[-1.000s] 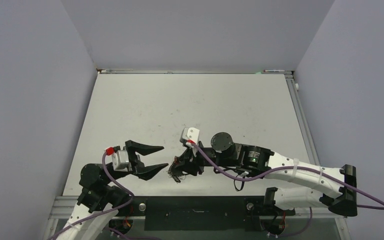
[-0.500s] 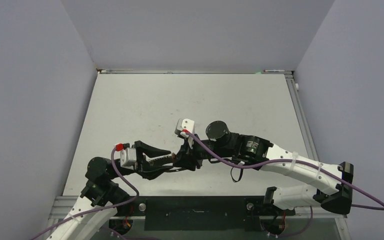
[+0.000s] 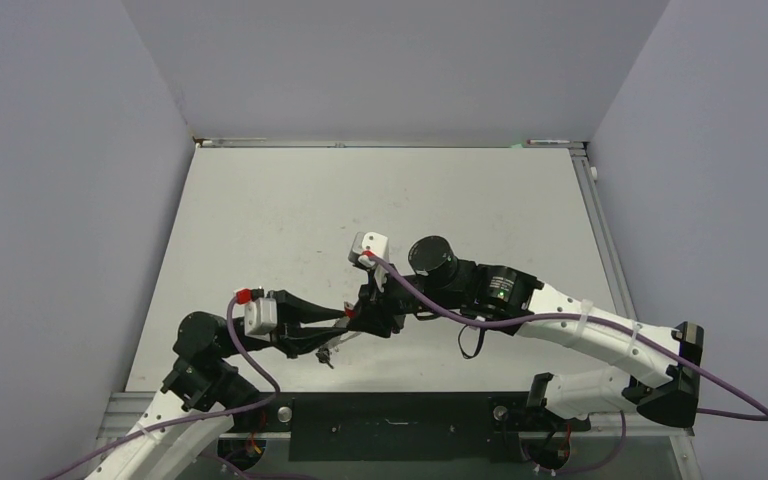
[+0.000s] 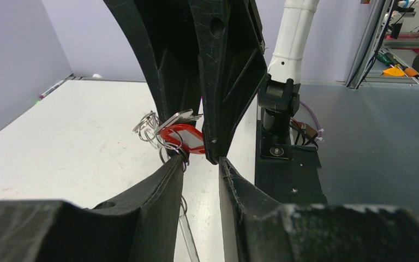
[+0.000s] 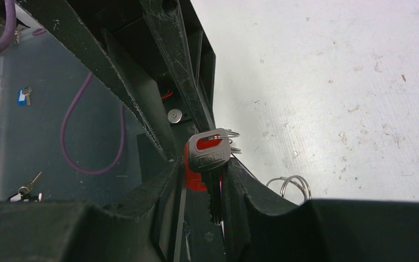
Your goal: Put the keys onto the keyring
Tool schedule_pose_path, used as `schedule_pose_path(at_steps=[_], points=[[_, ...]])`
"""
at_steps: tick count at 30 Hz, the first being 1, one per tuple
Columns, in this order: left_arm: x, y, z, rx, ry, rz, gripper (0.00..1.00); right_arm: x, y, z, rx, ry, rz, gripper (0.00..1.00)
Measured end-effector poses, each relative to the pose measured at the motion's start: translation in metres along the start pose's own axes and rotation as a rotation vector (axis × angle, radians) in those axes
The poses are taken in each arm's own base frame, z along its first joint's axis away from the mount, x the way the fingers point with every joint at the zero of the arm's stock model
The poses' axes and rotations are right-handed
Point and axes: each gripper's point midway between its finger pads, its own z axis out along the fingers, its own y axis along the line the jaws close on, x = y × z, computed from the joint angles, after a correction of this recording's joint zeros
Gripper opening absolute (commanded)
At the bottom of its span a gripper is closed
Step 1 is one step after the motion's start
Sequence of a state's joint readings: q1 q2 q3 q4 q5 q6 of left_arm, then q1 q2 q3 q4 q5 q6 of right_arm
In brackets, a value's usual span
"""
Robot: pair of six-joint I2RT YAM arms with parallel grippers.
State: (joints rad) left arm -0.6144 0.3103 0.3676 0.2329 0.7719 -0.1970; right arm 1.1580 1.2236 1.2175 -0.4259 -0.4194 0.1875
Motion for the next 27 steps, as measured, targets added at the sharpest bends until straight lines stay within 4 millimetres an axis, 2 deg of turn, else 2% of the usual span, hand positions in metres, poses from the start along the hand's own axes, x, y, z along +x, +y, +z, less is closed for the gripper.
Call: schedule_pose_path(at_steps=[7,13,14,17,19,23,25,27], points=[[0.0036,0.0027,0.0021,-0.003,0.016,-0.017,0.35,0.0035,-0.0018,0.0003,0.003,0.017,0.013,0.05],[0.0071,0.0037,0.0018,-0.009,0.029,-0.029,0.38,0.0077,-0.0015,0.0065,-0.002,0.036,0.019,0.05],[0.0077,0.0037,0.0017,-0.009,0.031,-0.031,0.37,0.0083,-0.0015,0.0074,-0.002,0.038,0.019,0.05],[0.0093,0.0036,0.0013,-0.011,0.039,-0.039,0.23,0.0095,-0.0018,0.0087,0.004,0.042,0.017,0.05],[0.0094,0.0028,0.0013,-0.007,0.041,-0.041,0.18,0.0084,-0.0034,0.0083,0.017,0.041,0.014,0.05],[0.0059,0.002,0.0014,-0.005,0.04,-0.037,0.17,0.0045,-0.0052,0.0079,0.041,0.036,0.008,0.05],[0.0046,0.0018,0.0015,-0.005,0.039,-0.031,0.23,0.0032,-0.0042,0.0074,0.045,0.037,0.005,0.05],[0.0045,0.0015,0.0013,-0.004,0.042,-0.025,0.25,0.0033,-0.0029,0.0081,0.046,0.042,0.002,0.05]])
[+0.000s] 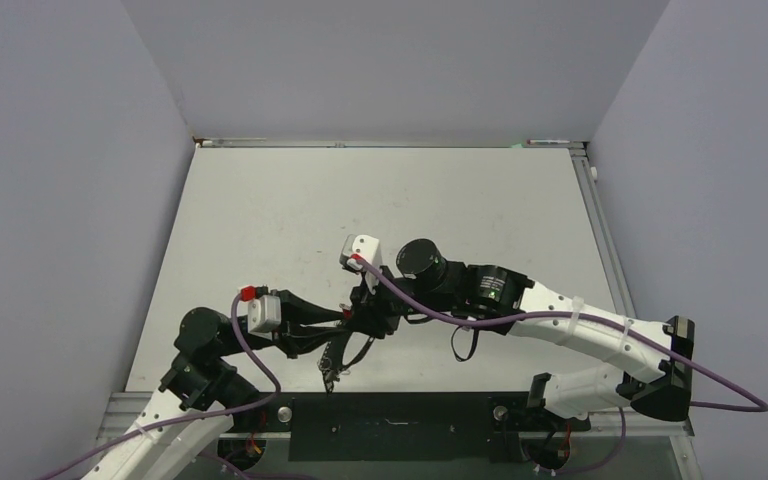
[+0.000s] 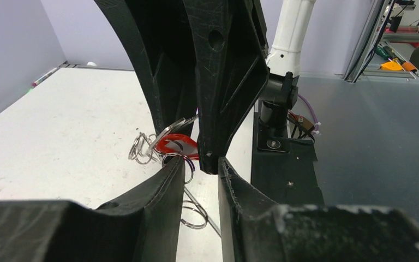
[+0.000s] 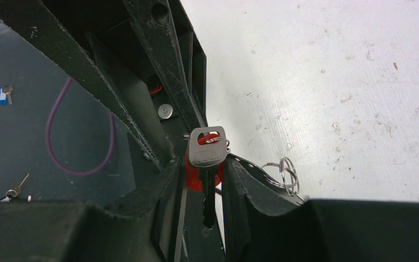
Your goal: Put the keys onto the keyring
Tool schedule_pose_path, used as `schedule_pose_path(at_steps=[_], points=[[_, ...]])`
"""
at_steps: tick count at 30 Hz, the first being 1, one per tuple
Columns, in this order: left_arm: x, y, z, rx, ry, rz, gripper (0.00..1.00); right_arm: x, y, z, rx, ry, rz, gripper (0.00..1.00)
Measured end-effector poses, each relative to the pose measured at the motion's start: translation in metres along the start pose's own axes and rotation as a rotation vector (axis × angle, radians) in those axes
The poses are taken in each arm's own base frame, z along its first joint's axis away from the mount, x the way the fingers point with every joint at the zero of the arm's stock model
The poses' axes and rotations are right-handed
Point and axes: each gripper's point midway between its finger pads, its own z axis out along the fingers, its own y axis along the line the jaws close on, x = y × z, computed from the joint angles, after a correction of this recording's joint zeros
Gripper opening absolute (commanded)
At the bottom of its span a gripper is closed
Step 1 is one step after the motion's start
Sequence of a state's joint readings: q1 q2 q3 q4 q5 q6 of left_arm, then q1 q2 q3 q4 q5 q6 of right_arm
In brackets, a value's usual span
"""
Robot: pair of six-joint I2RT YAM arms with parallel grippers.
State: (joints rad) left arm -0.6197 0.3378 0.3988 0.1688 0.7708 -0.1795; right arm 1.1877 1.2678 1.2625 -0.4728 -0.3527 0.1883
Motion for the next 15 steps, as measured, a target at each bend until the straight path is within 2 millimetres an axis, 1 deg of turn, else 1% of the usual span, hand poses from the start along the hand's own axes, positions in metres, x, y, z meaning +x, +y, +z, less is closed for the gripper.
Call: schedule_pose_path(at_steps=[2,3,4,6,7,10,15], points=[[0.0017,-0.0002,-0.0007,-0.001,0.007,0.0,0.24,0.002,0.0014,0.0007,0.004,0.011,-0.004,0.05],[0.0026,-0.0004,-0.0011,-0.001,0.01,-0.001,0.21,0.003,0.0019,0.0011,0.006,0.015,-0.006,0.05],[0.0034,-0.0005,-0.0016,-0.003,0.013,-0.001,0.16,0.0038,0.0019,0.0017,0.01,0.018,-0.008,0.05],[0.0054,-0.0004,-0.0025,-0.006,0.02,-0.004,0.02,0.0047,0.0008,0.0031,0.022,0.024,-0.017,0.05],[0.0063,-0.0005,-0.0029,-0.008,0.025,-0.006,0.0,0.0048,-0.0012,0.0041,0.031,0.026,-0.021,0.05],[0.0087,0.0004,-0.004,-0.018,0.04,-0.014,0.0,0.0055,-0.004,0.0056,0.044,0.037,-0.028,0.05],[0.0092,0.0,-0.0065,-0.029,0.043,-0.017,0.0,0.0056,-0.0031,0.0068,0.052,0.048,-0.031,0.05]])
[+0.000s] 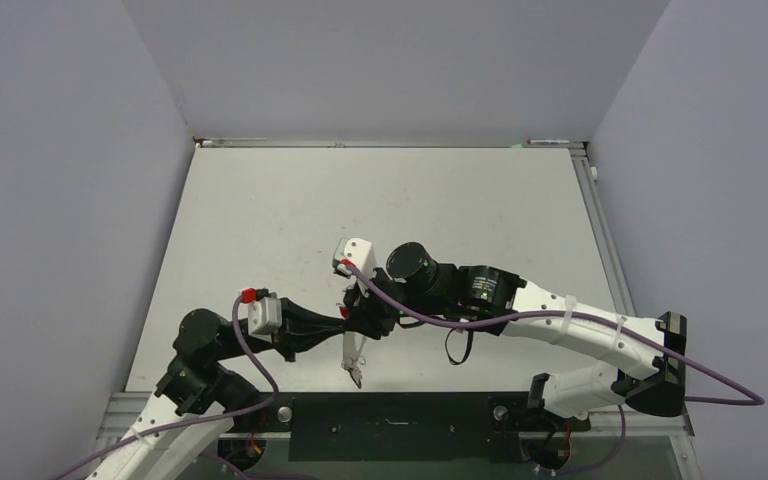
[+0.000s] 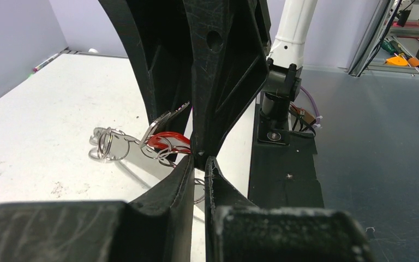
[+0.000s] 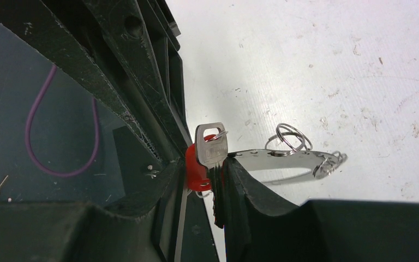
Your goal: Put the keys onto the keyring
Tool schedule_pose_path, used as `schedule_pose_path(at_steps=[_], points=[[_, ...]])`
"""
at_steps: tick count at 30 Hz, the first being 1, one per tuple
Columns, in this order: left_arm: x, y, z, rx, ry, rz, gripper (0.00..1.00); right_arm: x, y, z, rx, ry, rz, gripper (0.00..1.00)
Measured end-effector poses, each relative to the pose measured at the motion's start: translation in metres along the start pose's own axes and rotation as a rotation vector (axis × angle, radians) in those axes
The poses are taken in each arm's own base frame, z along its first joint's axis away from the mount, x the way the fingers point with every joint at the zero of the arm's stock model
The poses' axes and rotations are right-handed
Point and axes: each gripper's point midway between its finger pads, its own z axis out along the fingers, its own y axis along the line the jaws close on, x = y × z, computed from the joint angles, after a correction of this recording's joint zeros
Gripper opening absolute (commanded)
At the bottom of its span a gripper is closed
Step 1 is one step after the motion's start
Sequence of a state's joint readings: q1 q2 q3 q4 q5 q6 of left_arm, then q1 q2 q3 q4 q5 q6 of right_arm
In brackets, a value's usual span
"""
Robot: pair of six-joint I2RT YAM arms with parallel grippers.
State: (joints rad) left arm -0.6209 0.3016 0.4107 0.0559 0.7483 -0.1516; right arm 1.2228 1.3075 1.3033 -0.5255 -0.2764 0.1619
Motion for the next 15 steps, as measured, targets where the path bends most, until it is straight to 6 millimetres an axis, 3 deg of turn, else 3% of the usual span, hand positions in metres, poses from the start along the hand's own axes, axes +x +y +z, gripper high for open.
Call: schedule_pose_path(at_steps=[4,10,15], points=[[-0.004,0.0,-0.001,-0.008,-0.012,0.01,0.0,-0.004,0.001,0.0,0.011,-0.007,-0.006,0.08],[-0.012,0.005,-0.006,-0.05,-0.041,0.036,0.0,-0.015,-0.001,0.002,0.025,0.0,-0.009,0.42],[-0.023,0.001,-0.011,-0.054,-0.081,0.061,0.0,-0.027,-0.003,-0.001,0.041,0.012,-0.046,0.61]])
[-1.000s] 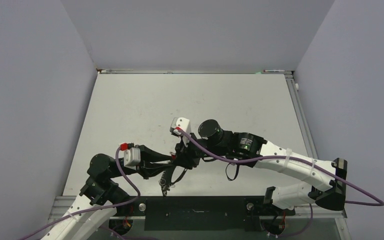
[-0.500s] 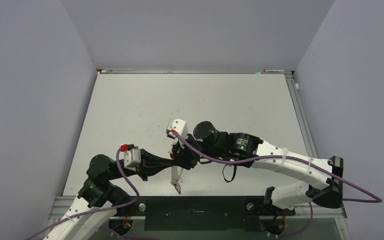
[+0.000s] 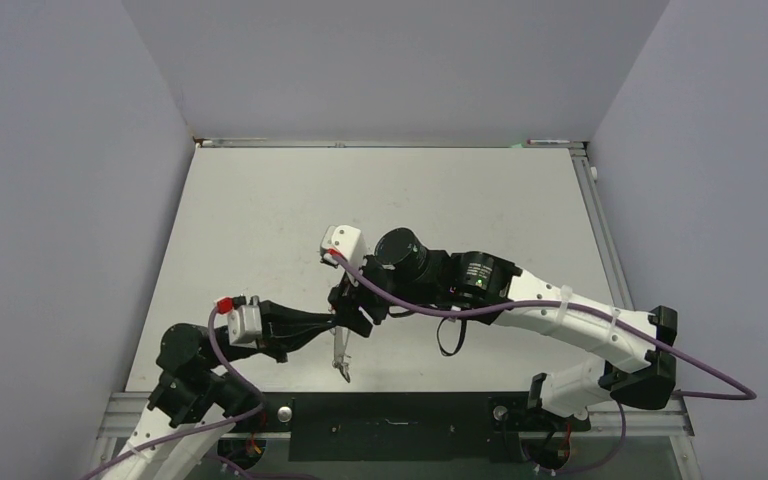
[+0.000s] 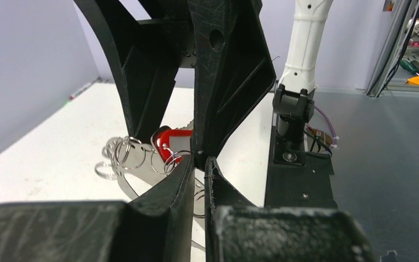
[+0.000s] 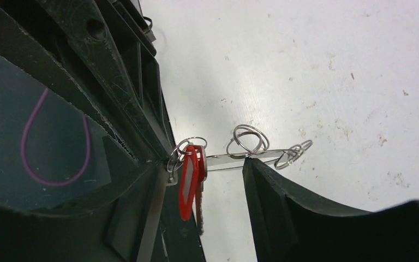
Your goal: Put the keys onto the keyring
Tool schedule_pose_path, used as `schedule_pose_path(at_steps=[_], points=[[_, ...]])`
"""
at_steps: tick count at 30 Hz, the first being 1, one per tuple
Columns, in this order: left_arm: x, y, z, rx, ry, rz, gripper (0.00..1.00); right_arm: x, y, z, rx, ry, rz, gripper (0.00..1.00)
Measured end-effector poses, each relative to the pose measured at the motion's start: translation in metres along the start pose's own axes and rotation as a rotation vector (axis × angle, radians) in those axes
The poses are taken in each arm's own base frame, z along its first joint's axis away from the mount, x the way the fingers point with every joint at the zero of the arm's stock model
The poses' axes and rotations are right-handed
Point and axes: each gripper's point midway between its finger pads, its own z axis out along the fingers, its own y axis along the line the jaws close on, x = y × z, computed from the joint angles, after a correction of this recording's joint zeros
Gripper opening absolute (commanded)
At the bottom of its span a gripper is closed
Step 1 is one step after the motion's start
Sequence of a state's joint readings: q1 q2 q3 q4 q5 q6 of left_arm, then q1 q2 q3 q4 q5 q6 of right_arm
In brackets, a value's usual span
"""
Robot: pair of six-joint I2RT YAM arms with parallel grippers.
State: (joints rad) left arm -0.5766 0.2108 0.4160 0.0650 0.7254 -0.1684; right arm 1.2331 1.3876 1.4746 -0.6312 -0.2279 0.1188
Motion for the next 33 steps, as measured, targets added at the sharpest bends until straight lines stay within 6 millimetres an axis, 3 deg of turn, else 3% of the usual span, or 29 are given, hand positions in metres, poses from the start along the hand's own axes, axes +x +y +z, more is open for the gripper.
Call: schedule_pose_path(at_steps=[4,12,18,22,24,27,31,33], points=[[-0.018,-0.004,-0.002,0.006,-0.066,0.043,0.0,-0.017,0.001,-0.009,-0.002,-0.026,-0.039,0.68],[-0.062,-0.005,-0.006,-0.016,-0.223,0.149,0.0,-0.061,0.012,-0.033,0.024,-0.125,-0.154,0.71],[-0.047,0.023,-0.007,-0.147,-0.196,0.106,0.0,-0.087,0.049,-0.071,-0.081,-0.276,-0.215,0.7],[-0.045,0.031,-0.008,-0.184,-0.189,0.094,0.0,-0.093,0.05,-0.099,-0.075,-0.387,-0.213,0.68],[-0.041,0.038,-0.008,-0.219,-0.18,0.083,0.0,-0.088,0.043,-0.103,-0.04,-0.42,-0.185,0.68],[-0.031,0.053,-0.01,-0.291,-0.147,0.053,0.0,-0.068,0.02,-0.093,0.072,-0.425,-0.112,0.68],[-0.014,0.077,-0.015,-0.41,-0.088,0.017,0.39,-0.011,-0.025,-0.055,0.271,-0.33,0.033,0.65],[-0.006,0.09,-0.02,-0.481,-0.06,-0.001,0.51,0.022,-0.043,-0.033,0.346,-0.257,0.109,0.63]])
